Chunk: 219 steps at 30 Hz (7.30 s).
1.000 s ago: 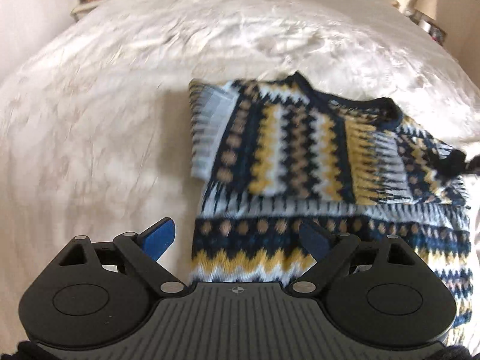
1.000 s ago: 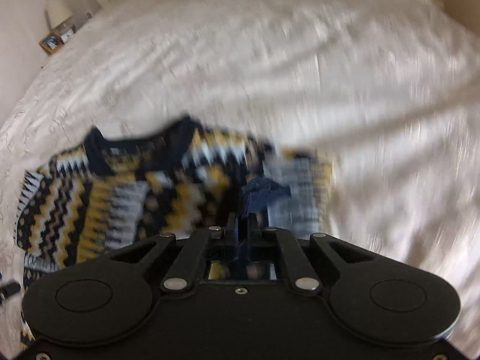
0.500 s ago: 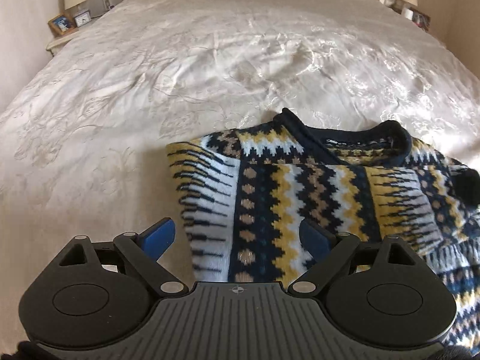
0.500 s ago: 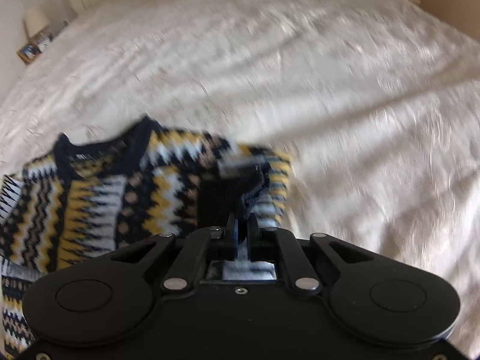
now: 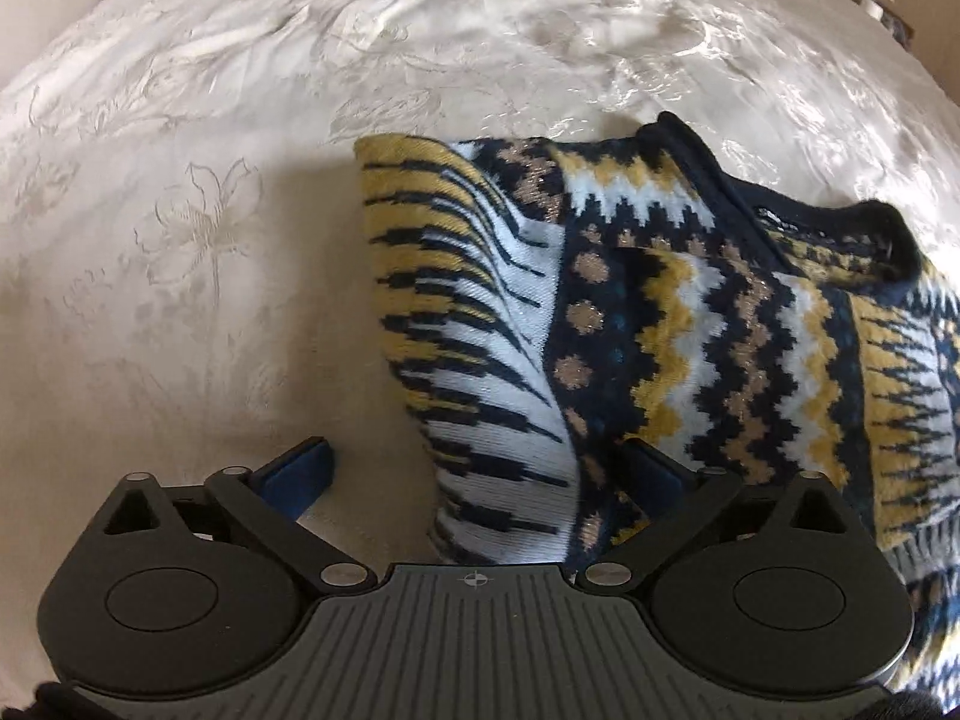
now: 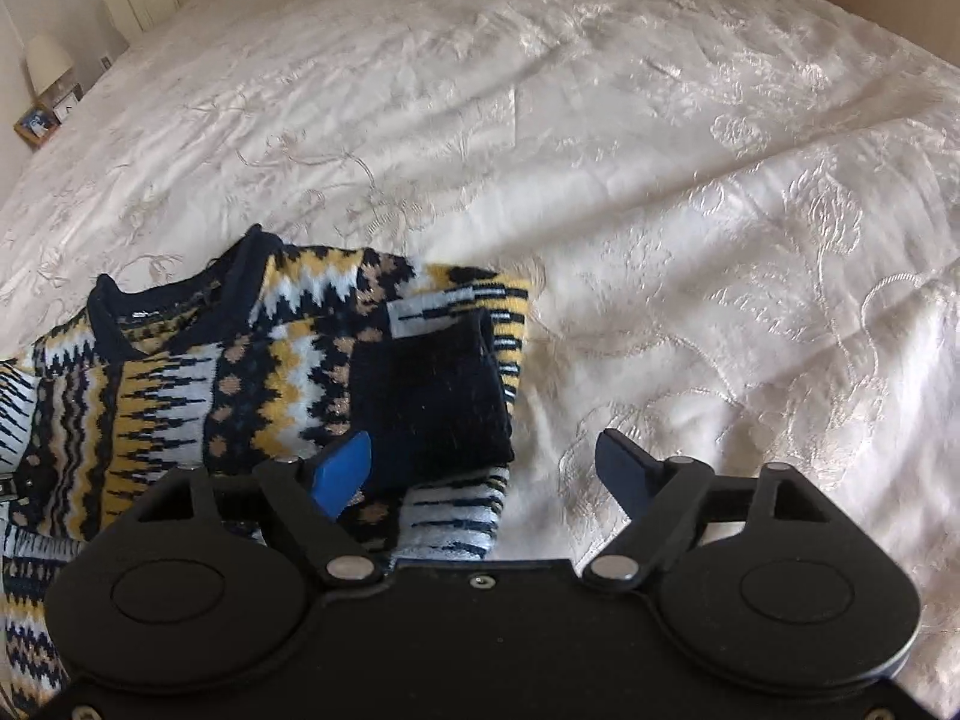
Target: Fold small clothes
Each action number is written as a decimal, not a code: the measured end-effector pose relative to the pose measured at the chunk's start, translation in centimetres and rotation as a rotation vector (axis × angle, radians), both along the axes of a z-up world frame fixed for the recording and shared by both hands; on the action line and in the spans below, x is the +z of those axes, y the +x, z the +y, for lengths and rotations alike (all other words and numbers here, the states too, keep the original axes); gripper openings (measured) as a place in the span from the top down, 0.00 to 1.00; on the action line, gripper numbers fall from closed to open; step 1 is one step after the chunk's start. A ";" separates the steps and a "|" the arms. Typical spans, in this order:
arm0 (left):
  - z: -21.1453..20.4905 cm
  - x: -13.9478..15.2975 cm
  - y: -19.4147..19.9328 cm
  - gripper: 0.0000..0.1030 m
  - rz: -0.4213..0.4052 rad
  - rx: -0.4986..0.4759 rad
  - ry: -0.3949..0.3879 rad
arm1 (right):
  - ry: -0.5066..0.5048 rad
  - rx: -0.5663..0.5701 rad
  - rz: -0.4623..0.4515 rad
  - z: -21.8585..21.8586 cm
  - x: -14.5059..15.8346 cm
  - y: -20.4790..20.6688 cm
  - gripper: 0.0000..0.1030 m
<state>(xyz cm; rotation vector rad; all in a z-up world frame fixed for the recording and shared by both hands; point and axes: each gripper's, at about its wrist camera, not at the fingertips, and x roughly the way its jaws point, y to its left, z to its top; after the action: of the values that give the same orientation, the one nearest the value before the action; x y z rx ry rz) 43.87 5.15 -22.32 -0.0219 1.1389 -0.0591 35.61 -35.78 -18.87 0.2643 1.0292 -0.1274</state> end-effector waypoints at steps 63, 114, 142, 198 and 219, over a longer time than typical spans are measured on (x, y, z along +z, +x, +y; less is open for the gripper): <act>-0.9 1.6 -31.6 0.01 -0.034 -0.249 -0.071 | 0.174 0.242 0.051 10.2 -0.6 -30.2 0.01; -0.9 8.2 -31.3 0.91 -0.188 -0.060 -0.194 | 0.549 0.261 -0.106 4.3 2.8 -26.6 0.87; -4.1 14.2 -11.4 0.91 -0.368 -0.004 -0.203 | 0.539 0.163 -0.318 -0.1 6.8 -4.9 0.87; -6.2 2.3 -0.4 0.34 -0.067 -0.300 -0.029 | 0.160 0.380 -0.081 7.4 -0.3 6.2 0.42; 0.1 4.2 -8.3 0.29 -0.104 -0.294 -0.121 | 0.146 0.231 -0.102 2.4 1.3 -0.3 0.38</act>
<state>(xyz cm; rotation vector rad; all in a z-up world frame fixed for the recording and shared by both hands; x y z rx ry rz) 35.59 5.30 -18.13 0.0413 1.0263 -0.3868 35.27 -33.40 -17.53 0.2801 0.9617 0.1689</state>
